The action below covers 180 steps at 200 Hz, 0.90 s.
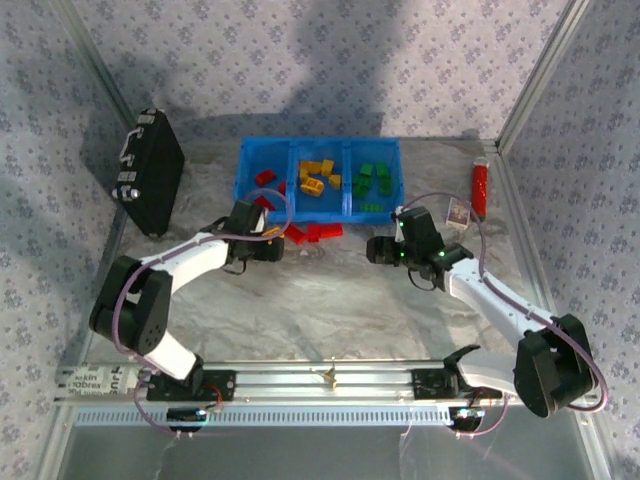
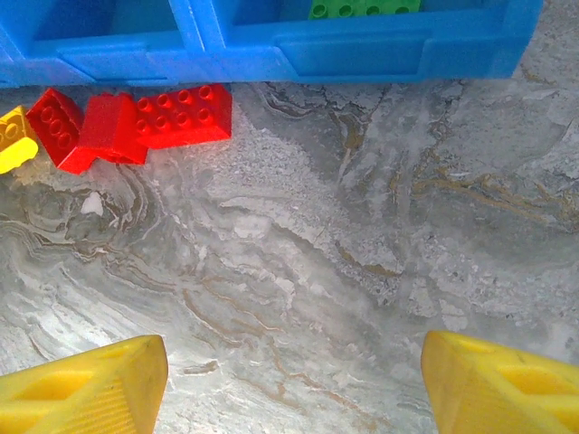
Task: Sort the legos into containers by color
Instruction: Pick up the lego from the center of the table.
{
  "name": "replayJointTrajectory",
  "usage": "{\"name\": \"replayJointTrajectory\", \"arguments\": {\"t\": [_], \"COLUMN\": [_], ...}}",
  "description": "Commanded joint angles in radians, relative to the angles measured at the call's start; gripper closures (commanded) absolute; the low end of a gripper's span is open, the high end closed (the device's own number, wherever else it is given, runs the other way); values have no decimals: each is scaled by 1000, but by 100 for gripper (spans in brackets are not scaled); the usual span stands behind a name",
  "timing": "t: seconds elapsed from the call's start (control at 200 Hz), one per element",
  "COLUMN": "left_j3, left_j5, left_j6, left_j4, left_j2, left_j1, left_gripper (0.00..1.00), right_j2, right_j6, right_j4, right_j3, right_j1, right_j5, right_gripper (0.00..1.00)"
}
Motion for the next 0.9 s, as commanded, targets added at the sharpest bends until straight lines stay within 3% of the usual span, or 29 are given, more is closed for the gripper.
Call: {"name": "replayJointTrajectory", "arguments": {"t": [0.0, 0.485, 0.615, 0.78, 0.894], "left_j3": [16, 211, 227, 217, 203], "left_j5": [42, 77, 81, 73, 49], "left_j6": [44, 107, 114, 122, 122], "left_j4": [77, -9, -24, -40, -56], "left_j2": [47, 250, 274, 280, 265], "left_j1": [20, 25, 20, 1, -16], "left_gripper": [9, 15, 27, 49, 57], "right_j2": [-15, -40, -41, -43, -40], "right_j6": [5, 5, 5, 7, 8], "right_j4": [-5, -15, -16, -13, -10], "right_j3": [19, -5, -8, -10, -8], "right_j1": [7, -2, -3, -4, -5], "right_j5": [-4, 9, 13, 13, 11], "right_gripper": [24, 24, 24, 24, 24]}}
